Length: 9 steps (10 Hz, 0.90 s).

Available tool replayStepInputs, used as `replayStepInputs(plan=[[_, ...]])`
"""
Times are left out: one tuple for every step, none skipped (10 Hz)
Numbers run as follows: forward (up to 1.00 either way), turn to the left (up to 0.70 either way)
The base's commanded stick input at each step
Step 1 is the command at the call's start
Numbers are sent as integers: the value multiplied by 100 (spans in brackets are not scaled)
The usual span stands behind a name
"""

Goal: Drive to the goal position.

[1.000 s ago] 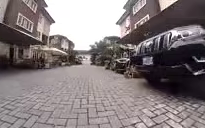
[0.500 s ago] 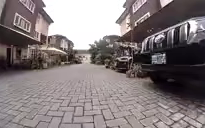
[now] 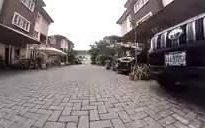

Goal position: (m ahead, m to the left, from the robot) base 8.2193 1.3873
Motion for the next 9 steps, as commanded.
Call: replayStepInputs(plan=[[70,35],[70,35],[70,30],[70,20],[70,10],[70,0],[70,0],[70,0],[70,0]])
